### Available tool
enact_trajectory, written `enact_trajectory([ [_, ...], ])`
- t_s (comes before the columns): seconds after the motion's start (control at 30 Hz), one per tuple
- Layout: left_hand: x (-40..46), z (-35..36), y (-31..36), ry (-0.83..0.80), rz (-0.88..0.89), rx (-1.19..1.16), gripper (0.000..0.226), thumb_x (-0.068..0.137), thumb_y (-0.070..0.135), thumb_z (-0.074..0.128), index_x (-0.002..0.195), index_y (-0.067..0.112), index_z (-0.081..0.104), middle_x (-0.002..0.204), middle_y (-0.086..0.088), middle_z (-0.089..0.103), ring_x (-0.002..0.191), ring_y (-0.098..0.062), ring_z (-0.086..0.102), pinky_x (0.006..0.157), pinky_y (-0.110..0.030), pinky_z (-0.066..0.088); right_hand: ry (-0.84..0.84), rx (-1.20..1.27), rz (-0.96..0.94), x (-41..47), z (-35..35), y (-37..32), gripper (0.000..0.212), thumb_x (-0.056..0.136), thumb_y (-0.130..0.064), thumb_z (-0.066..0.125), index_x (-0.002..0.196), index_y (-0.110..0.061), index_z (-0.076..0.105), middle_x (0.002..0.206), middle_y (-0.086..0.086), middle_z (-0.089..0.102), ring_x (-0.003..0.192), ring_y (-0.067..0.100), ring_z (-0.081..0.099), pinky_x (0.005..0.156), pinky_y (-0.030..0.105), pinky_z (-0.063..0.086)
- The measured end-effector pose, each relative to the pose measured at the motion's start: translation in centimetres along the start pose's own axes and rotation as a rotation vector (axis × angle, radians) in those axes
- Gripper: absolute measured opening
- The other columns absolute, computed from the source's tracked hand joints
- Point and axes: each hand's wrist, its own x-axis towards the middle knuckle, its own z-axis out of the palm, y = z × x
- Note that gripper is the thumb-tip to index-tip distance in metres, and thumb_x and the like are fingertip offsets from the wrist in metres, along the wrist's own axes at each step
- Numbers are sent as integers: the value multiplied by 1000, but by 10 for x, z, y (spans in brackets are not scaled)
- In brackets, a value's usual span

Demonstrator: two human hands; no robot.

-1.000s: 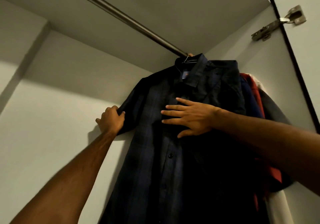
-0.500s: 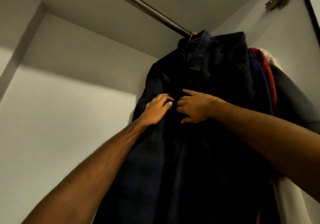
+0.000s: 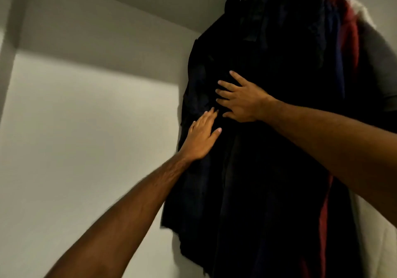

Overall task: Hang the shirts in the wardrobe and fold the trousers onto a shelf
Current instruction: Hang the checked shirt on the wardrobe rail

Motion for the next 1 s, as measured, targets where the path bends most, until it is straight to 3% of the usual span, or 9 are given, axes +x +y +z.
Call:
enact_trajectory([
  [0.17,-111,2,-14,-90,-21,315,68,100,55,24,160,22,17,168,3,12,154,-16,8,123,-54,12,-27,98,-59,-17,2,-71,71,98,-63,19,153,-20,33,160,8,29,152,28,12,119,60,-1],
  [0.3,-202,8,-16,-243,-1,500,72,100,57,22,159,16,22,167,-3,16,154,-21,11,120,-58,18,-21,388,-39,-58,5,-170,73,96,-62,24,151,-16,38,158,12,34,150,30,21,121,59,4],
  [0.47,-303,5,-9,-445,29,624,79,100,63,18,159,11,17,167,-8,12,155,-25,7,119,-59,18,-52,690,6,-144,-10,-287,77,95,-61,24,154,-12,32,161,13,27,151,30,18,122,56,8],
  [0.57,-349,-3,10,-501,42,601,81,100,65,15,160,11,10,168,-9,4,155,-26,1,121,-59,13,-102,897,27,-210,-38,-343,83,93,-56,48,156,-9,22,164,13,15,153,28,9,123,53,7],
  [0.63,-374,-7,25,-527,63,566,82,100,66,16,160,11,10,168,-9,4,155,-27,2,121,-59,12,-153,1027,60,-252,-58,-365,88,93,-54,53,157,-8,16,165,12,8,153,25,2,124,51,4],
  [0.83,-441,11,94,-689,160,402,86,98,71,22,159,10,18,166,-10,13,154,-30,13,119,-59,17,-457,1238,120,-359,-108,-387,87,96,-66,25,158,-11,-1,166,9,-7,153,23,-10,124,47,1],
  [1.0,-463,42,158,-738,250,164,85,99,70,25,159,11,17,167,-9,13,154,-27,10,120,-57,18,-552,1263,233,-437,-132,-378,88,96,-69,21,158,-8,8,165,15,4,153,27,0,123,52,0],
])
